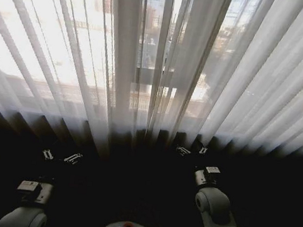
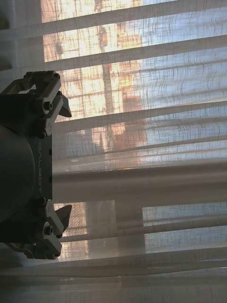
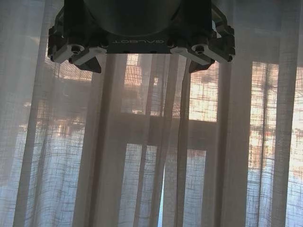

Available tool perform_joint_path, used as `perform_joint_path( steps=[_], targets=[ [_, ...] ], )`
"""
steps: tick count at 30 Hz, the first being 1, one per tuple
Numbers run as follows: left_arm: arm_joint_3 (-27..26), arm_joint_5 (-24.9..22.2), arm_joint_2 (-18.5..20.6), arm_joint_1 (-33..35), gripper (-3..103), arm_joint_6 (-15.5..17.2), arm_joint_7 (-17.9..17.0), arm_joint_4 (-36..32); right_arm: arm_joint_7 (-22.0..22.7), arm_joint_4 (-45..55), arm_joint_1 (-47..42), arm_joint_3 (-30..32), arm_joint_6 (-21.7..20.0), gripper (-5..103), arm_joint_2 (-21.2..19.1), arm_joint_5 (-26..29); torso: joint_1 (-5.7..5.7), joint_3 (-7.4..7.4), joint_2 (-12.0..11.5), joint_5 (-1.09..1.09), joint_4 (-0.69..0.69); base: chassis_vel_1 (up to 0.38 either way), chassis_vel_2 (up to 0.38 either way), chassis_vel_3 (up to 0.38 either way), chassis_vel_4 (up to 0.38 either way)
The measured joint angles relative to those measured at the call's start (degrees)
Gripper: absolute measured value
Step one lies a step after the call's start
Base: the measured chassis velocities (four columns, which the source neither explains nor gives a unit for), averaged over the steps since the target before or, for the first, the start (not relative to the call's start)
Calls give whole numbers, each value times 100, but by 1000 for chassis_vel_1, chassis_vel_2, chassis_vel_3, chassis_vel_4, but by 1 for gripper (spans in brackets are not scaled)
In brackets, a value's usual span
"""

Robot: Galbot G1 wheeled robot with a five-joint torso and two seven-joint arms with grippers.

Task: Open the curtains by pulling them apart, changing their state from closed to fully open.

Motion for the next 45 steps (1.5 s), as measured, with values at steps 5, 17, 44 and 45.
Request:
perform_joint_path(
  steps=[5,17,44,45],
  targets=[
    [35,75,-94,-30,100,23,10,-43,-4,-63,81,8,-46,100,-24,0,-20,-6,7,6,-3,-33,-29,15,51],
    [17,82,-168,16,100,18,11,-43,-13,-179,259,-137,-47,100,-30,2,-9,-2,3,3,-1,-62,-89,52,103],
    [59,123,-173,-12,100,13,23,-48,-31,-273,258,-207,119,100,-24,-39,-8,-3,2,1,-1,-128,133,126,-134],
    [57,123,-173,-12,100,12,23,-48,-31,-276,258,-208,121,100,-22,-40,-9,-3,3,1,-1,-125,210,117,-202]
  ],
)
